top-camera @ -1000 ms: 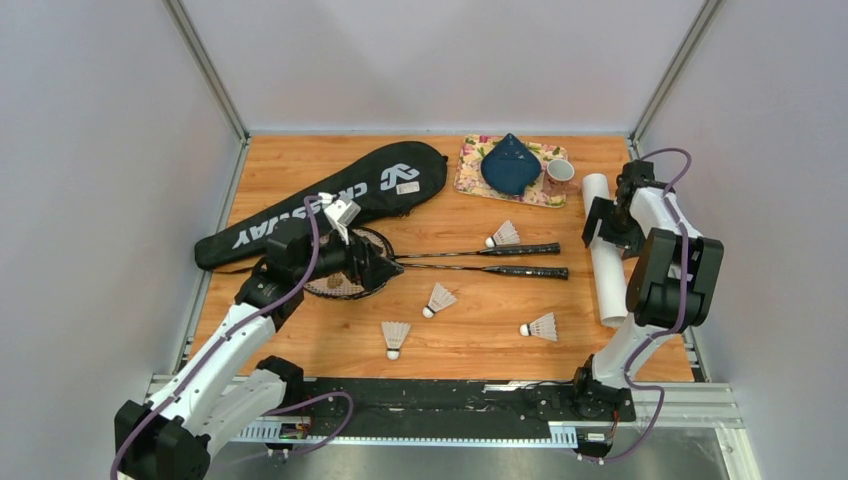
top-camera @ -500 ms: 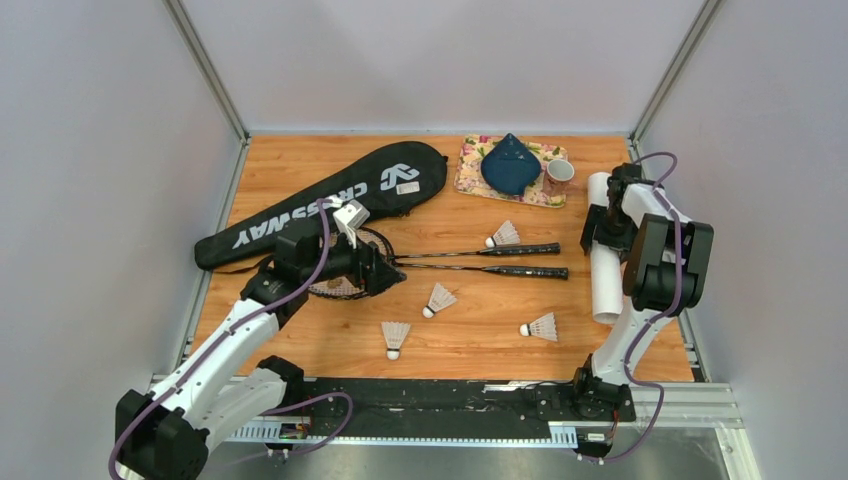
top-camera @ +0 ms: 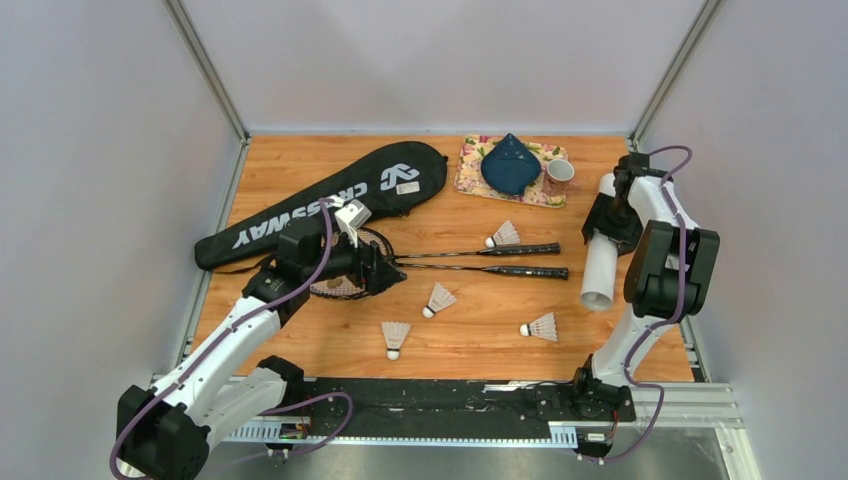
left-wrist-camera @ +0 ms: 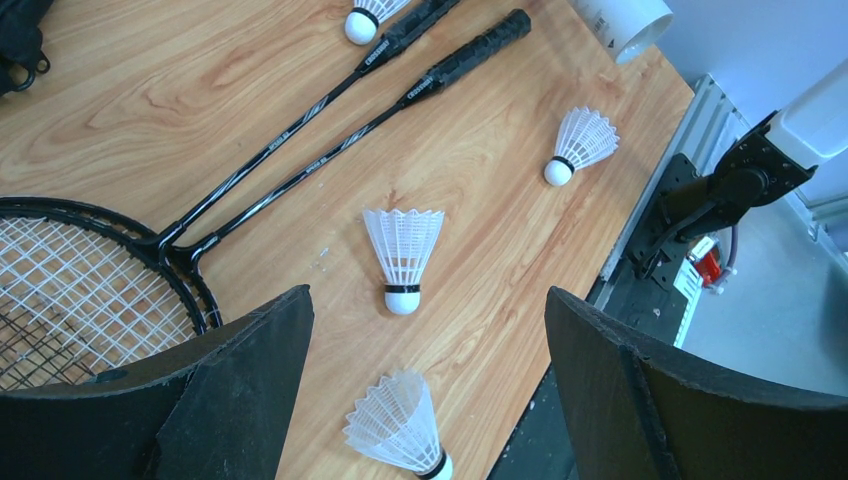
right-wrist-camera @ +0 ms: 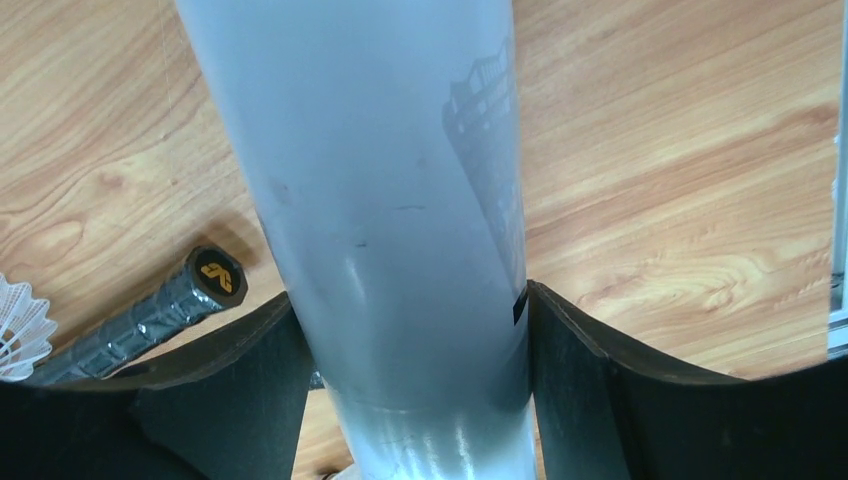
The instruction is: Pack up the badminton gear
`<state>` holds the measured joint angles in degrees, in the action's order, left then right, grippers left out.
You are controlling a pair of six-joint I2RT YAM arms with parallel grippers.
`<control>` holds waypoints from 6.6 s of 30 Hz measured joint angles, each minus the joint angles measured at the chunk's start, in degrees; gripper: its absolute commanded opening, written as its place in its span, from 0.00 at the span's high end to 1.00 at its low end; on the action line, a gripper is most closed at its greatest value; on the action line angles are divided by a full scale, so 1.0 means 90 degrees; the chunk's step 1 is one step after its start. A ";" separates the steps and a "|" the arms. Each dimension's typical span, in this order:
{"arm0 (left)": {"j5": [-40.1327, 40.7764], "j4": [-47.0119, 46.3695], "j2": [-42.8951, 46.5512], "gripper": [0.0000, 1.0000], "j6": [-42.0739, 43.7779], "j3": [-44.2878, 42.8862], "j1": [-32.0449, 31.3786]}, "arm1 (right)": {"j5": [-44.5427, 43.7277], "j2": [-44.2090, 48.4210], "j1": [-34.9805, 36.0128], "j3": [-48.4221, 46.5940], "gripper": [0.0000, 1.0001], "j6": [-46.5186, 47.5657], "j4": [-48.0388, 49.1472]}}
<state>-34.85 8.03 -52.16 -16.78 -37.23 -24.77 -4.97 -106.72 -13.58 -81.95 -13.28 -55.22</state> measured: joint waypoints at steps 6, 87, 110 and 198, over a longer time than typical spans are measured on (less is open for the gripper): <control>0.0000 -0.0005 -0.0061 0.07 -0.0002 0.0000 0.0000 | 0.0427 0.0629 -0.0102 0.0872 0.58 -0.0350 0.0454; 0.1977 0.0665 0.1418 0.62 0.2720 -0.0384 -0.0078 | 0.1984 0.4675 0.6543 0.0362 0.33 -0.0702 0.2868; 0.1452 0.0444 0.2424 0.79 0.3385 0.0969 -0.0080 | 0.3730 0.2042 0.6781 -0.1197 0.61 -0.1042 0.2429; 0.0687 -0.1693 0.2339 0.76 0.2443 0.1477 -0.0107 | 0.4442 -0.0255 0.2314 0.0777 1.00 0.0265 0.3145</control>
<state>-28.67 -7.20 -31.11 5.21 -23.94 -25.74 35.00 -109.01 7.25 -74.96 -10.90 -26.92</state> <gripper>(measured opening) 0.748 0.014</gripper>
